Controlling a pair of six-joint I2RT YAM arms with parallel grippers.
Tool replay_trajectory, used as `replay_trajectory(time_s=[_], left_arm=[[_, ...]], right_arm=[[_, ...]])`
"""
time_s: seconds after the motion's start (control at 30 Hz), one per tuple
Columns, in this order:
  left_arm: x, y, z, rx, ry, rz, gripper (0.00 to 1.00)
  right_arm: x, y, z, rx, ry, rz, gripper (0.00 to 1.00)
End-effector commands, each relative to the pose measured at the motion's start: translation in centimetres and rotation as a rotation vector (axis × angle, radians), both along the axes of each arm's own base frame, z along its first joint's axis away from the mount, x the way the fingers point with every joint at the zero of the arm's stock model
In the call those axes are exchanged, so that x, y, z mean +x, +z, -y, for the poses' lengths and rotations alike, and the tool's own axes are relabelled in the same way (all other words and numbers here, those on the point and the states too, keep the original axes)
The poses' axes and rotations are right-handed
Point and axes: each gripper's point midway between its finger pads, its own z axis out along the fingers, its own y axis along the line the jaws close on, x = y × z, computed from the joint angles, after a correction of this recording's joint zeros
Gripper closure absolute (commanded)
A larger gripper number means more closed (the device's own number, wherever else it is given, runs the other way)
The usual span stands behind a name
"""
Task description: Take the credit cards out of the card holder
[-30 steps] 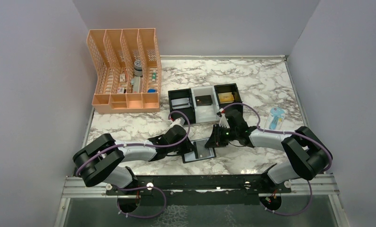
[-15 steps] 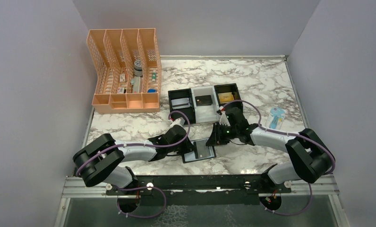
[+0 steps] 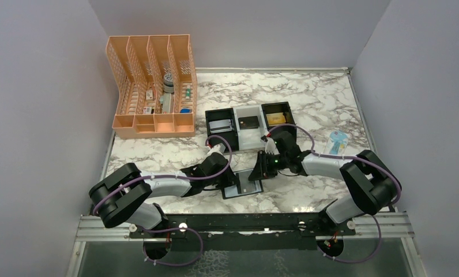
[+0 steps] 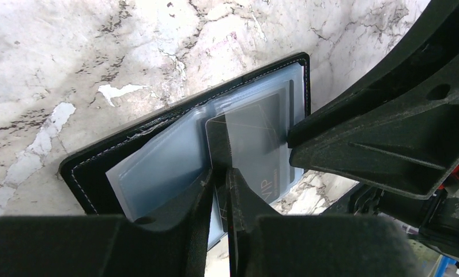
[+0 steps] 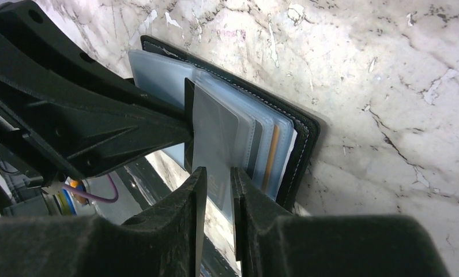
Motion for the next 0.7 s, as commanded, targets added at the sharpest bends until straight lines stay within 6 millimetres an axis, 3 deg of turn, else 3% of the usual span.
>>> replay_trajectory(time_s=[0.0,0.1,0.23,0.37,0.53,0.67], left_arm=[[-0.9,-1.3,-1.0,0.024,0.002,-0.035,0.8],[-1.1,-1.4,-1.2,0.014,0.01,-0.043,0.73],[-1.3,-1.4,-1.3,0.003,0.013,-0.049,0.72],[-1.4,-1.5,-1.0,-0.011,0.007,-0.059,0.79],[-1.2,-1.5,-0.8,-0.01,0.011,-0.058,0.99],[-0.9,-1.5,-1.5,0.01,0.038,-0.047,1.0]], right_arm=[[0.2,-2.2,0.9,-0.074,-0.036,-0.014,0.77],[-0.1,-3.0,1.4,-0.101,-0.054,-0.027,0.79],[-0.3,-3.3,2.0,-0.121,-0.077,-0.029,0.8],[-0.4,-3.4,2.1,-0.124,-0.079,-0.03,0.8],[0.2,-2.9,2.3,-0.146,-0.094,-0.009,0.8],[2.1,-0.7,2.2,-0.176,-0.08,0.082,0.8]])
